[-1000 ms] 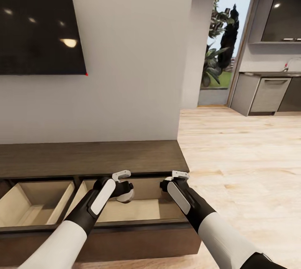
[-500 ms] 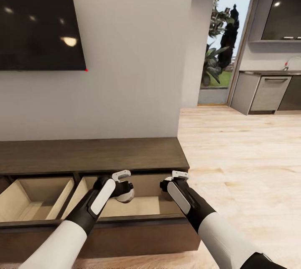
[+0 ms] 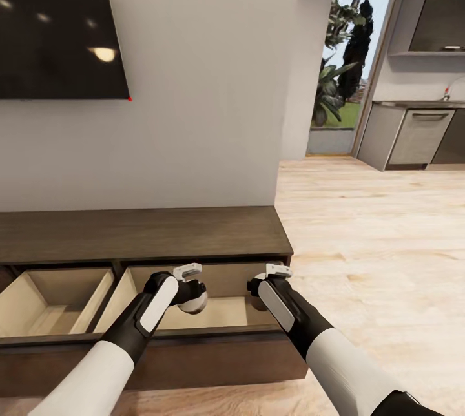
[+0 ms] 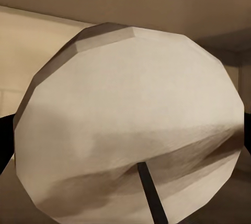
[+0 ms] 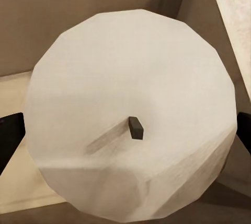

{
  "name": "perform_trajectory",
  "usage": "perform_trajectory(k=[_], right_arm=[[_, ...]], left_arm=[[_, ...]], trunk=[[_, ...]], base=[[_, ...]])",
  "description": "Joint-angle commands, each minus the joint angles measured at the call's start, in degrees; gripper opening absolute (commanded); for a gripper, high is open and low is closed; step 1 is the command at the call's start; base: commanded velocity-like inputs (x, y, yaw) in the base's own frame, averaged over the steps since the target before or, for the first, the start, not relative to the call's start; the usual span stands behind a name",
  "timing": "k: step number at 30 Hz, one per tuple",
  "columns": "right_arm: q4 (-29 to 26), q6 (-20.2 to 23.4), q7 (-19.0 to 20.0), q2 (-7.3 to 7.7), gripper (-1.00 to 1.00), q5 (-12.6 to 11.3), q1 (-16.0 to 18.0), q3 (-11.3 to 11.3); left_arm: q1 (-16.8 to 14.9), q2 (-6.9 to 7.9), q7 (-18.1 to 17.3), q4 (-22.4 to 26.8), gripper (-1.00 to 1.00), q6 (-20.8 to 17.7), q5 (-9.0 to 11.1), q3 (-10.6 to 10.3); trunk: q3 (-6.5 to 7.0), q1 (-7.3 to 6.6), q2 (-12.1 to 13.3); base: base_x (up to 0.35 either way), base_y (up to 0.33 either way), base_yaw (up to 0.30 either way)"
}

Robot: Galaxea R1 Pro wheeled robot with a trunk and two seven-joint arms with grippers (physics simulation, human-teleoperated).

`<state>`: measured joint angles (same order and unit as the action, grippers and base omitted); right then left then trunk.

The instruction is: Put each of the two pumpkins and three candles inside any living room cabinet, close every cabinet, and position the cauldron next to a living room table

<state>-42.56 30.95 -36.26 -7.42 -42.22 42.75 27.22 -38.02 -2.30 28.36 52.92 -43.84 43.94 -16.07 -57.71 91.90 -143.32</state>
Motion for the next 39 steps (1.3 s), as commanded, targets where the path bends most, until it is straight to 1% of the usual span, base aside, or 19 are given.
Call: perform_trajectory(k=[1,10,15,23,28,37,39], right_arm=[[-0.1,0.1,-0.6,0.03,-1.00,-0.5,0.1,0.2],[-0.1,0.1,-0.6,0.03,-1.00,-0.5,0.1,0.2],[-0.1,0.1,-0.6,0.03,-1.00,-0.5,0.1,0.2],[-0.1,0.1,-0.6,0.03,-1.00,-0.5,0.1,0.2],[-0.1,0.1,-0.6,0.03,-1.00,-0.5,0.1,0.2],[-0.1,0.1,-0.6,0.03,-1.00,-0.5,0.1,0.2],[-0.1,0.1,-0.6,0.03,-1.00,-0.5,0.1,0.2]], left_arm=[[0.0,0.02,0.6,0.1,-1.00,-0.1,0.4,-0.1],[0.0,0.02,0.6,0.1,-1.00,-0.1,0.4,-0.2],[0.0,0.02,0.6,0.1,-1.00,-0.1,0.4,-0.2],[0.0,0.02,0.6,0.1,-1.00,-0.1,0.4,-0.2],[0.0,0.02,0.6,0.1,-1.00,-0.1,0.4,-0.2],[0.0,0.02,0.6,0.1,-1.00,-0.1,0.4,-0.2],[0.0,0.02,0.6,0.1,-1.00,-0.1,0.4,-0.2]], trunk=[[-0.06,-0.01,0.0],[-0.06,-0.01,0.0],[-0.06,-0.01,0.0],[-0.06,-0.01,0.0],[-0.06,-0.01,0.0],[-0.06,-0.01,0.0],[-0.50,0.04,-0.1]], base=[[0.000,0.000,0.000],[0.003,0.000,0.000],[0.191,0.000,0.000],[0.038,0.000,0.000],[0.161,0.000,0.000],[0.019,0.000,0.000],[0.000,0.000,0.000]])
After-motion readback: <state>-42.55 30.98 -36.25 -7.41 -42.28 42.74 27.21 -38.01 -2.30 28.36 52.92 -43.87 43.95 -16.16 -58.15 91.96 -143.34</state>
